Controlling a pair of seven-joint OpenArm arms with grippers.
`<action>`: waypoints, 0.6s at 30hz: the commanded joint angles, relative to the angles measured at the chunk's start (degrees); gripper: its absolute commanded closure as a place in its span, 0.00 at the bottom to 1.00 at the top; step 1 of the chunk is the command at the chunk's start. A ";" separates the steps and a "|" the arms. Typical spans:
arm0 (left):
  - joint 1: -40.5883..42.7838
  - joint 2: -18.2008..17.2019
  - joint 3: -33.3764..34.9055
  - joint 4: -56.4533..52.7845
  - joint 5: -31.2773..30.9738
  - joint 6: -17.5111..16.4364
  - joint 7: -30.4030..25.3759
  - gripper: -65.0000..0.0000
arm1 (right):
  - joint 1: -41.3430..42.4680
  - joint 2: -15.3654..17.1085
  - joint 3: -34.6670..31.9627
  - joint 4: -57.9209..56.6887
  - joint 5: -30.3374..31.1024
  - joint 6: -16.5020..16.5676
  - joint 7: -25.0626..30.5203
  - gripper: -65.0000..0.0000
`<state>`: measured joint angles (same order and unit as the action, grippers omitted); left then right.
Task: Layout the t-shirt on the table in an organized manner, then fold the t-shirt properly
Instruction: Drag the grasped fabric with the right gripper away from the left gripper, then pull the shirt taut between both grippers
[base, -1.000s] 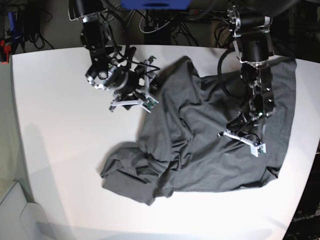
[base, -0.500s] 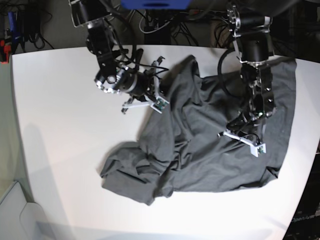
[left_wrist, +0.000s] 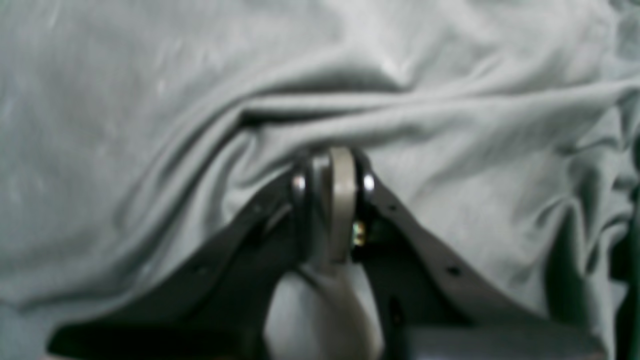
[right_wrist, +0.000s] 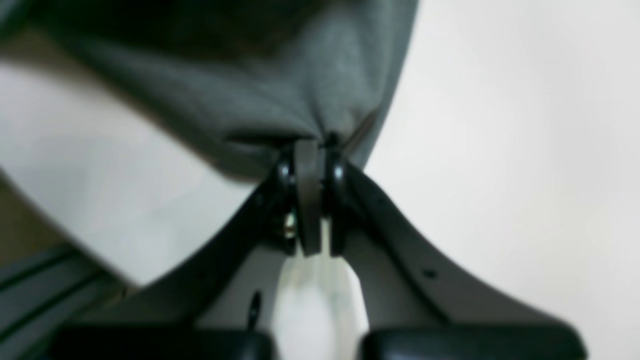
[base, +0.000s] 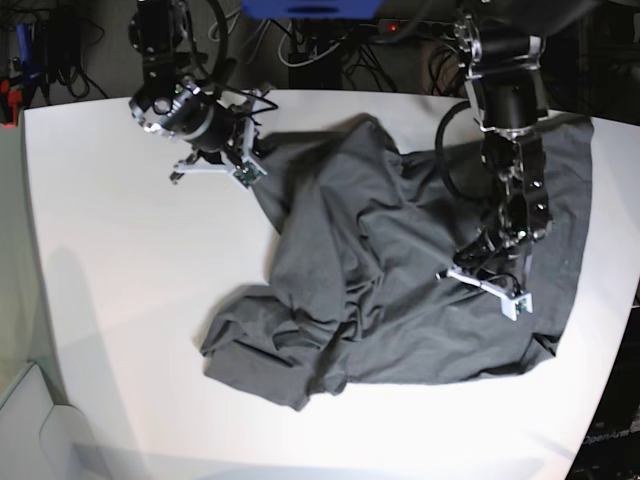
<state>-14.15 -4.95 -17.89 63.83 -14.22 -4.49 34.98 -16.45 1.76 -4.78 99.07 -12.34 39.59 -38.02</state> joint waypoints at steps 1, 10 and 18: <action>-1.45 -0.90 -0.09 0.83 -0.60 -0.21 -1.09 0.90 | -1.18 0.22 0.07 0.93 -0.98 0.41 -1.76 1.00; -2.68 -0.98 0.00 1.09 -0.60 -0.21 -1.00 0.90 | -8.30 -0.05 0.16 1.20 -0.98 0.41 -1.32 1.00; -2.68 -0.98 0.00 1.18 -0.33 -0.30 -1.00 0.90 | -11.55 -1.28 0.16 1.20 -0.98 0.41 -1.23 1.00</action>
<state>-15.40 -5.54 -17.89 63.86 -14.41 -4.49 34.92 -26.33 0.19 -4.51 101.21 -10.55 38.72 -32.82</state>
